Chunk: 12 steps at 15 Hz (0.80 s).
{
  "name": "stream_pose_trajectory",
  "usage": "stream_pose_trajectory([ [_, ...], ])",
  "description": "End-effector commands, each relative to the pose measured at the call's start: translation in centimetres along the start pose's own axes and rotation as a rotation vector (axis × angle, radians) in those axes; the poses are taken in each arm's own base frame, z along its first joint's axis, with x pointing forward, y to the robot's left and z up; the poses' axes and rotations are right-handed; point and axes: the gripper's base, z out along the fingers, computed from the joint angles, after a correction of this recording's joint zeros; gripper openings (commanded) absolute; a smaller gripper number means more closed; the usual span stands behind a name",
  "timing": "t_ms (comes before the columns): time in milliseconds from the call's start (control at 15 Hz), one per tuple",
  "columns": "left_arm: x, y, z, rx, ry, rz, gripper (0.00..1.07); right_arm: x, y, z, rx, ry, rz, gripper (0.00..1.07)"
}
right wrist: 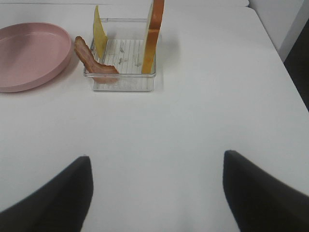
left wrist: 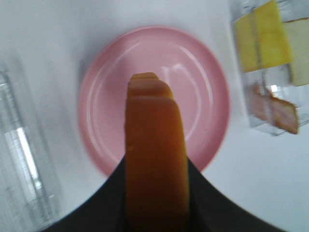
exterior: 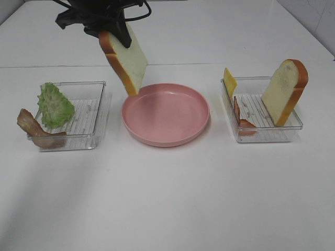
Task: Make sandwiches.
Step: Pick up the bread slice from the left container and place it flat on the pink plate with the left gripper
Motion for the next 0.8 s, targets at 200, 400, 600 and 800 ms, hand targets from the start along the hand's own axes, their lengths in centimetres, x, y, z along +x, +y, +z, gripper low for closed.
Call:
stream_pose_trajectory([
  [200, -0.3, -0.4, 4.7, 0.311, 0.016, -0.026, 0.0, 0.0, 0.0, -0.1, 0.008, -0.023, 0.003, 0.71],
  [400, -0.2, 0.9, 8.0, 0.32, 0.022, -0.09, 0.0, 0.0, 0.0, -0.1, 0.008, -0.023, 0.003, 0.71],
  [600, 0.3, 2.2, 11.1, 0.322, 0.049, -0.146, 0.0, 0.0, 0.0, -0.1, 0.008, -0.023, 0.003, 0.71],
  [800, 1.0, 3.1, 13.6, 0.323, 0.07, -0.19, 0.0, 0.0, 0.0, -0.1, 0.008, -0.023, 0.003, 0.71],
])
